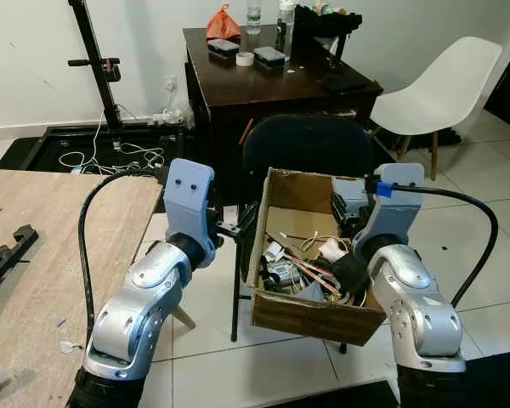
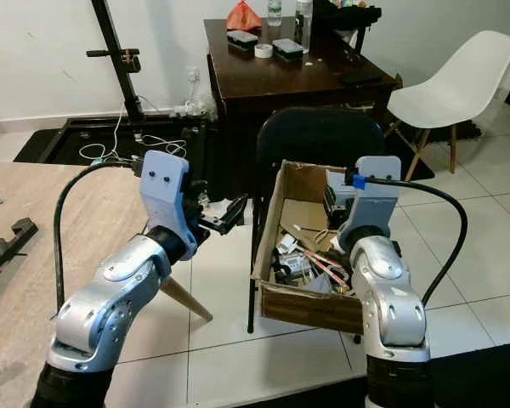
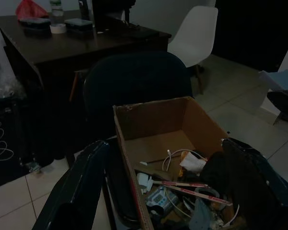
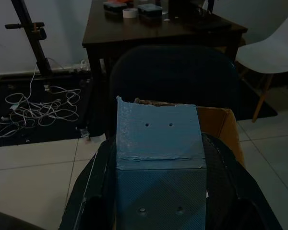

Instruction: Picking trash to rubbish bin

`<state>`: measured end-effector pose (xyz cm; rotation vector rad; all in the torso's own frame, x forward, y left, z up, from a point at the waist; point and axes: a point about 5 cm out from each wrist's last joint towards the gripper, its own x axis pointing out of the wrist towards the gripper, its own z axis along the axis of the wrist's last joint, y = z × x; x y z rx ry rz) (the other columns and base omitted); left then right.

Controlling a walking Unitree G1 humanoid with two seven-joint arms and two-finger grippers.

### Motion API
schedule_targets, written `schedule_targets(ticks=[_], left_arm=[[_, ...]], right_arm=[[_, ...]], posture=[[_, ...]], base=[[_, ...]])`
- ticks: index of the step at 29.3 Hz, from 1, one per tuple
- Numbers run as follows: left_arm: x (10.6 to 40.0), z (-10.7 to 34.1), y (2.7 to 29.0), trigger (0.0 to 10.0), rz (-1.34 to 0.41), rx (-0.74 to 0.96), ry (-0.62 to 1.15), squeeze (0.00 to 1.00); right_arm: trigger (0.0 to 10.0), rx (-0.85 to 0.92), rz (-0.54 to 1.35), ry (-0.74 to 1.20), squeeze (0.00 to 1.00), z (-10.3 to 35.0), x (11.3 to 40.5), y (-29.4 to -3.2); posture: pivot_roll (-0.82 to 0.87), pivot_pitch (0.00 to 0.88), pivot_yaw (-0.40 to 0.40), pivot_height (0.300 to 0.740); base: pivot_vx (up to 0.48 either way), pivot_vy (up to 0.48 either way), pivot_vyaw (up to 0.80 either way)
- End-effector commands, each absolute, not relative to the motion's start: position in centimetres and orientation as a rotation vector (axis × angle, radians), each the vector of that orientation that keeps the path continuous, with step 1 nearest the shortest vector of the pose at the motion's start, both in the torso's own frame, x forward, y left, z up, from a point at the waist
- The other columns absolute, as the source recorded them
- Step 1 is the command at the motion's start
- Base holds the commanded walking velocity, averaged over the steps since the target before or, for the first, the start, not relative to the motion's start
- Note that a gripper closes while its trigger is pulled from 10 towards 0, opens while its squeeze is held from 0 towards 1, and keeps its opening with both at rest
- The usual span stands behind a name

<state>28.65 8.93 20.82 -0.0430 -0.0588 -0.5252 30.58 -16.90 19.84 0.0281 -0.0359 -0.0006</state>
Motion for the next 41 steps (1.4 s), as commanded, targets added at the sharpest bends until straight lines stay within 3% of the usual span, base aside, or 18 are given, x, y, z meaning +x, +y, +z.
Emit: schedule_targets(ticks=[1, 14, 20, 30, 41], left_arm=[[28.66, 20.68, 8.84, 10.0, -0.533, -0.014, -0.046, 0.0], [28.52, 20.7, 8.91, 10.0, -0.533, -0.04, -0.039, 0.0], [28.81, 20.64, 9.24, 10.0, -0.517, -0.042, -0.021, 0.0], [29.1, 20.85, 9.42, 10.0, -0.515, -0.06, -0.02, 0.0], [29.01, 21.06, 8.93, 10.0, -0.533, -0.029, -0.044, 0.0]], right_arm=[[10.0, 0.029, 0.005, -0.023, 0.0, 19.78, 30.28, -16.89], [10.0, 0.027, 0.01, -0.006, 0.0, 19.55, 30.1, -16.77], [10.0, 0.026, 0.012, -0.001, 0.0, 19.56, 30.05, -16.74], [10.0, 0.027, 0.01, 0.005, 0.0, 19.51, 29.97, -16.73], [10.0, 0.031, 0.005, -0.009, 0.0, 19.57, 29.91, -17.04]], posture=[[0.15, 0.053, 0.042, 0.74], [0.16, 0.056, 0.037, 0.74], [0.16, 0.059, 0.034, 0.74], [0.15, 0.066, 0.036, 0.74], [0.15, 0.072, 0.038, 0.74]], base=[[0.0, -0.401, 0.0], [0.0, -0.4, 0.0], [0.0, 0.0, 0.0], [0.0, 0.48, 0.0], [0.0, 0.0, 0.0]])
